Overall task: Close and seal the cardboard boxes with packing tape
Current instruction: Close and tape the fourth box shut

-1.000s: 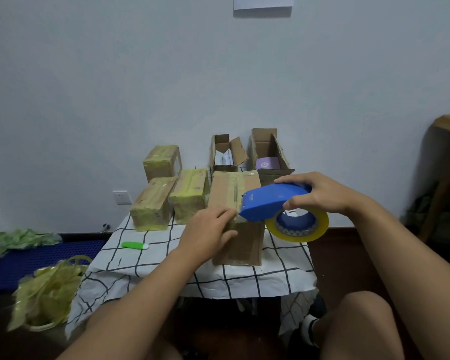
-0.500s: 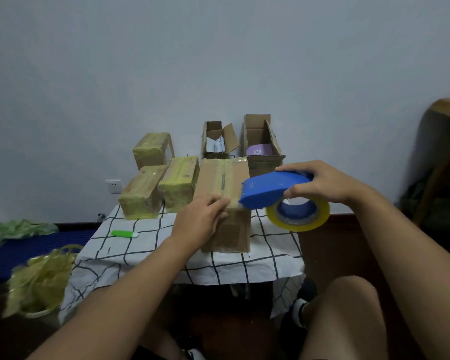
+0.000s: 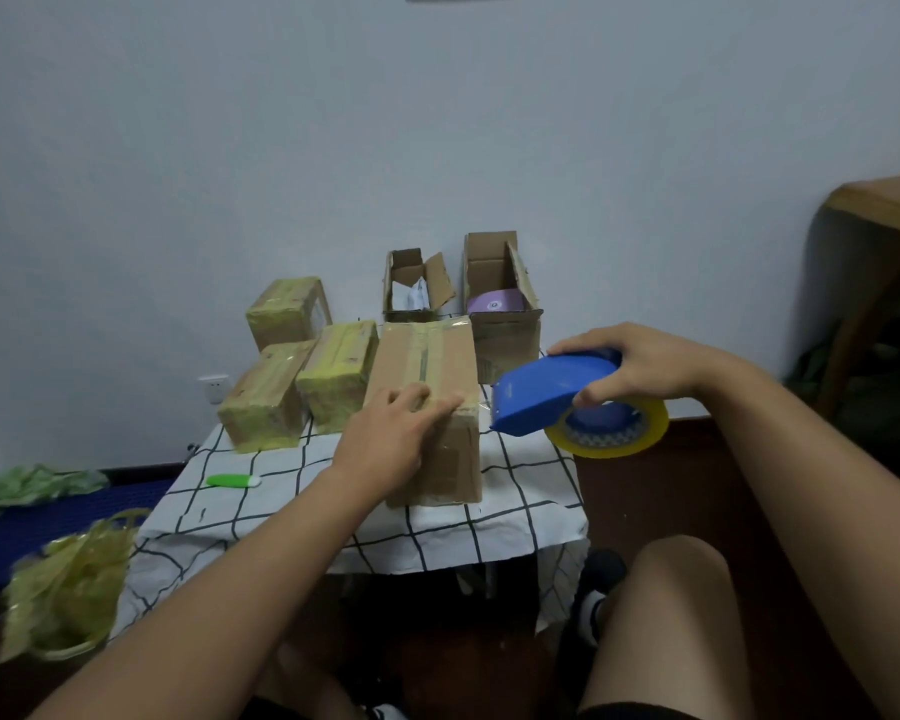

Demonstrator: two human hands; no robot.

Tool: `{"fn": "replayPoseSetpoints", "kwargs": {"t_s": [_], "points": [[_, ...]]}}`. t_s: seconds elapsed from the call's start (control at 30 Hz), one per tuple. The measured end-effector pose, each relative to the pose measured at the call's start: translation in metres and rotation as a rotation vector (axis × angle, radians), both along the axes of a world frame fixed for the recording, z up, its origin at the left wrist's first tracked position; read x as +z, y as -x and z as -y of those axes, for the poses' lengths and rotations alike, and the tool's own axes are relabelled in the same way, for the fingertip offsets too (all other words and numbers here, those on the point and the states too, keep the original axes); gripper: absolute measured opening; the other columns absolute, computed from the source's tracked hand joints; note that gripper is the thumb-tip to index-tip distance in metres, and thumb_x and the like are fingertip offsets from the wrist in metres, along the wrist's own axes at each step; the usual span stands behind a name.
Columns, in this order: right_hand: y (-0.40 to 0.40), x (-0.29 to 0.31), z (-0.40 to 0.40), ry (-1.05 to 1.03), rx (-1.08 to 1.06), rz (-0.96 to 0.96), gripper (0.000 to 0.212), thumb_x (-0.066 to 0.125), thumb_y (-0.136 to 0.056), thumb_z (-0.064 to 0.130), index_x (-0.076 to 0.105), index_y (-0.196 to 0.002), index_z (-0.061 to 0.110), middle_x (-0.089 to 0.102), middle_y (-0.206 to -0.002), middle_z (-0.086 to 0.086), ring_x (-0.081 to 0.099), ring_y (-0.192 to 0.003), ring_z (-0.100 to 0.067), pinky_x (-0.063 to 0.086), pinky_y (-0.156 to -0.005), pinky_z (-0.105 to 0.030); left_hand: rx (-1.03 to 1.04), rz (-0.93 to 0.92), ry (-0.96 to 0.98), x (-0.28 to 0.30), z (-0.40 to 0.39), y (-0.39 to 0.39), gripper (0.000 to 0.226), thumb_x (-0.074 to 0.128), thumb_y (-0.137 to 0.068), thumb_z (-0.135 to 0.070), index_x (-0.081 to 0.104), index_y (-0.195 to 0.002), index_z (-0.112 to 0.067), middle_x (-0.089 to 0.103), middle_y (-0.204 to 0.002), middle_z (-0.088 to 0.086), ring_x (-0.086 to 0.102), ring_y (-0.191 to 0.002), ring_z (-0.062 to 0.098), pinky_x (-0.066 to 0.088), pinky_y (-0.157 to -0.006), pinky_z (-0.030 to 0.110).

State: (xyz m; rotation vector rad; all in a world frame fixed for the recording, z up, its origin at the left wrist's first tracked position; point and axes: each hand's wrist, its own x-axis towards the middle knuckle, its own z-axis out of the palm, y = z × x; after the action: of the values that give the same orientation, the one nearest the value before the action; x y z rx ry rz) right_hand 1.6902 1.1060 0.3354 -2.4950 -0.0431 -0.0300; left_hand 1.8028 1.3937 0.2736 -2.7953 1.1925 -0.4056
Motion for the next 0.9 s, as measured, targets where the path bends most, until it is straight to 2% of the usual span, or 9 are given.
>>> {"fn": "replayPoseSetpoints", "kwargs": {"t_s": [0.1,0.2,0.27,0.3,0.4,0.5,0.6,0.7,0.9], "points": [[-0.008,0.007,-0.010,0.095,0.025,-0.044,0.064,0.070,-0.069,0.050,0.055,-0.131,0.043,0.057,-0.119,0.013,0.056,-0.102,-0.006,0.045,-0.079,-0.020,0.007,-0.017,0.008,-0.003,0.000,0.002,0.076,0.052,-0.094,-0.014,0.015,-0.151,-0.049,0.021,-0.159,-0.008,0.034,-0.131,0.025,0.048,-0.085,0.036],[-0.028,0.006,-0.025,0.260,0.034,-0.141,0.057,0.076,-0.078,0.042,0.059,-0.131,0.034,0.060,-0.120,0.006,0.057,-0.099,-0.010,0.044,-0.081,-0.025,-0.006,-0.012,0.009,-0.004,0.000,0.001,0.073,0.049,-0.095,-0.015,0.014,-0.152,-0.046,0.023,-0.158,-0.013,0.035,-0.132,0.026,0.046,-0.088,0.036],[-0.036,-0.011,-0.033,0.468,0.008,-0.256,0.064,0.078,-0.072,0.044,0.060,-0.131,0.030,0.061,-0.125,0.002,0.056,-0.101,-0.016,0.047,-0.083,-0.029,-0.029,-0.013,0.028,-0.005,-0.002,0.001,0.069,0.048,-0.096,-0.020,0.016,-0.152,-0.045,0.026,-0.158,-0.013,0.037,-0.131,0.028,0.047,-0.088,0.037],[-0.036,-0.023,-0.032,0.479,-0.030,-0.269,0.068,0.077,-0.069,0.046,0.059,-0.133,0.029,0.060,-0.127,0.002,0.056,-0.104,-0.018,0.049,-0.085,-0.032,-0.047,-0.012,0.031,-0.006,-0.003,0.000,0.067,0.046,-0.097,-0.025,0.015,-0.153,-0.044,0.027,-0.158,-0.013,0.037,-0.132,0.029,0.046,-0.091,0.038],[-0.028,-0.040,-0.024,0.296,-0.161,-0.148,0.069,0.074,-0.070,0.049,0.059,-0.134,0.029,0.061,-0.129,0.001,0.056,-0.107,-0.019,0.050,-0.092,-0.034,-0.067,-0.035,0.042,-0.012,-0.006,-0.001,0.070,0.043,-0.092,-0.042,0.008,-0.153,-0.046,0.027,-0.159,-0.008,0.035,-0.135,0.034,0.036,-0.107,0.042],[-0.022,-0.047,-0.022,0.163,-0.307,0.028,0.063,0.072,-0.073,0.047,0.059,-0.132,0.028,0.062,-0.125,-0.001,0.055,-0.101,-0.019,0.047,-0.085,-0.030,-0.065,-0.035,0.041,-0.014,-0.001,0.000,0.072,0.038,-0.086,-0.054,0.012,-0.152,-0.046,0.027,-0.159,-0.004,0.031,-0.137,0.035,0.028,-0.112,0.046],[-0.022,-0.058,-0.031,0.046,-0.466,0.173,0.062,0.073,-0.077,0.044,0.057,-0.134,0.024,0.062,-0.121,-0.004,0.053,-0.098,-0.019,0.044,-0.080,-0.030,-0.081,-0.030,0.082,-0.020,0.001,0.003,0.071,0.041,-0.086,-0.054,0.019,-0.153,-0.039,0.023,-0.160,-0.001,0.021,-0.145,0.032,0.014,-0.119,0.049],[-0.026,-0.074,-0.045,-0.141,-0.624,0.279,0.062,0.073,-0.080,0.043,0.054,-0.135,0.023,0.058,-0.117,-0.002,0.052,-0.100,-0.019,0.045,-0.081,-0.032,-0.156,0.005,0.118,-0.031,0.004,0.006,0.077,0.036,-0.085,-0.054,0.019,-0.155,-0.028,0.019,-0.162,-0.003,0.014,-0.150,0.025,0.003,-0.121,0.043],[-0.042,-0.119,-0.081,-0.401,-0.790,0.373,0.068,0.072,-0.081,0.048,0.049,-0.141,0.025,0.054,-0.125,-0.005,0.052,-0.108,-0.019,0.044,-0.086,-0.032,-0.181,0.042,0.157,-0.046,0.004,0.001,0.084,0.043,-0.086,-0.054,0.008,-0.157,-0.027,0.017,-0.163,-0.003,0.015,-0.150,0.023,0.006,-0.122,0.043]]}}
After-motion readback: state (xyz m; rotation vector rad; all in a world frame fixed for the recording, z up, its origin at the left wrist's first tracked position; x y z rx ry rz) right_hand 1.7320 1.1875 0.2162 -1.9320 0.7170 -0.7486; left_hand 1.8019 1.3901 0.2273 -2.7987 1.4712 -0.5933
